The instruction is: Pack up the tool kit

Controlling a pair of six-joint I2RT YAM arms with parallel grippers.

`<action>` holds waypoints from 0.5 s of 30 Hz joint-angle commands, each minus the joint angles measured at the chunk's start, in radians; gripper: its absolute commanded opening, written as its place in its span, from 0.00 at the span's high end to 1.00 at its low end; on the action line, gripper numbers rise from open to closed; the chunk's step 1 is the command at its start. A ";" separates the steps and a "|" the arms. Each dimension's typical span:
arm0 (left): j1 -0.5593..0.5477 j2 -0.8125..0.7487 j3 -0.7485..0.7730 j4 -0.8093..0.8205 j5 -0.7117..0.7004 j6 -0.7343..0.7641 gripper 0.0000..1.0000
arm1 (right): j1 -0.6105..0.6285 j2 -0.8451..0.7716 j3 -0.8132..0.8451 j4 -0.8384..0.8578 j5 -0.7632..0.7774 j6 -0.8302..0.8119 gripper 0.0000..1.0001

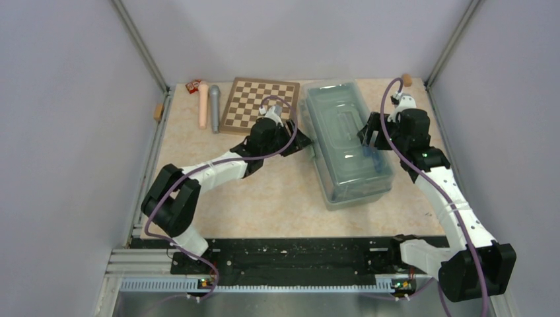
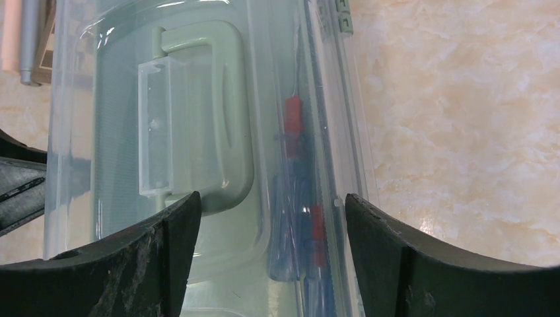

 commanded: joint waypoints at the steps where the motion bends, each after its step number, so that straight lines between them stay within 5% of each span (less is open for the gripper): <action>1: -0.050 -0.030 0.076 0.051 0.029 0.016 0.42 | 0.035 -0.010 -0.023 -0.053 -0.088 -0.004 0.23; 10: -0.059 0.027 0.099 0.074 0.044 -0.008 0.53 | 0.035 -0.014 -0.025 -0.053 -0.088 -0.005 0.23; 15: -0.065 0.045 0.070 0.090 0.020 -0.038 0.70 | 0.036 -0.016 -0.027 -0.052 -0.087 -0.005 0.23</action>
